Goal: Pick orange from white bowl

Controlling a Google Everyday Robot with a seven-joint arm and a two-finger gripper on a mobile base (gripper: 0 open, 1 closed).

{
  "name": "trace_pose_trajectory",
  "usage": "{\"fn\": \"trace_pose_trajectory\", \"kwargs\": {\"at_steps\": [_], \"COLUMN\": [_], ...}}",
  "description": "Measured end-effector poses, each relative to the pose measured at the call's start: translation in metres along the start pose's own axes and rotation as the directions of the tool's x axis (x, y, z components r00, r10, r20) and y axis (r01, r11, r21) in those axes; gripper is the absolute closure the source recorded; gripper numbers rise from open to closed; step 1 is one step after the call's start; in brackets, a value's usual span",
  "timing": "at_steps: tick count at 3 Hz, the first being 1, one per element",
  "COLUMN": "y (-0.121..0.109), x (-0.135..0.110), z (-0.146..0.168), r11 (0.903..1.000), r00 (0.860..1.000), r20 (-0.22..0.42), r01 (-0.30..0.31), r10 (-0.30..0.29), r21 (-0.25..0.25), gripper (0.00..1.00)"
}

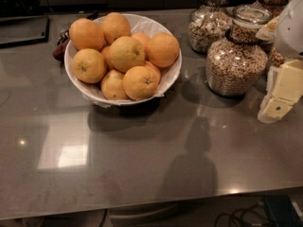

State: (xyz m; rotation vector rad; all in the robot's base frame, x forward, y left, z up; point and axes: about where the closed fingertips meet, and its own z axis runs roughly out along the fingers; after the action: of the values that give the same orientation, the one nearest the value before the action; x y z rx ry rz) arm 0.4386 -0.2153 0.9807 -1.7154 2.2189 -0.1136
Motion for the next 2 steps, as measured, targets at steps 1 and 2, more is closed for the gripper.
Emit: {"fn": "trace_pose_trajectory", "kwargs": {"at_steps": [1, 2], "y": [0.0, -0.006], "x": [-0.001, -0.041], "z": [0.0, 0.012], "r11": [1.0, 0.9995], "r00": [1.0, 0.997], "r20": [0.002, 0.077], "r01": [0.0, 0.032], "r10": [0.0, -0.031], "r21": [0.001, -0.004], "gripper": [0.0, 0.0]}}
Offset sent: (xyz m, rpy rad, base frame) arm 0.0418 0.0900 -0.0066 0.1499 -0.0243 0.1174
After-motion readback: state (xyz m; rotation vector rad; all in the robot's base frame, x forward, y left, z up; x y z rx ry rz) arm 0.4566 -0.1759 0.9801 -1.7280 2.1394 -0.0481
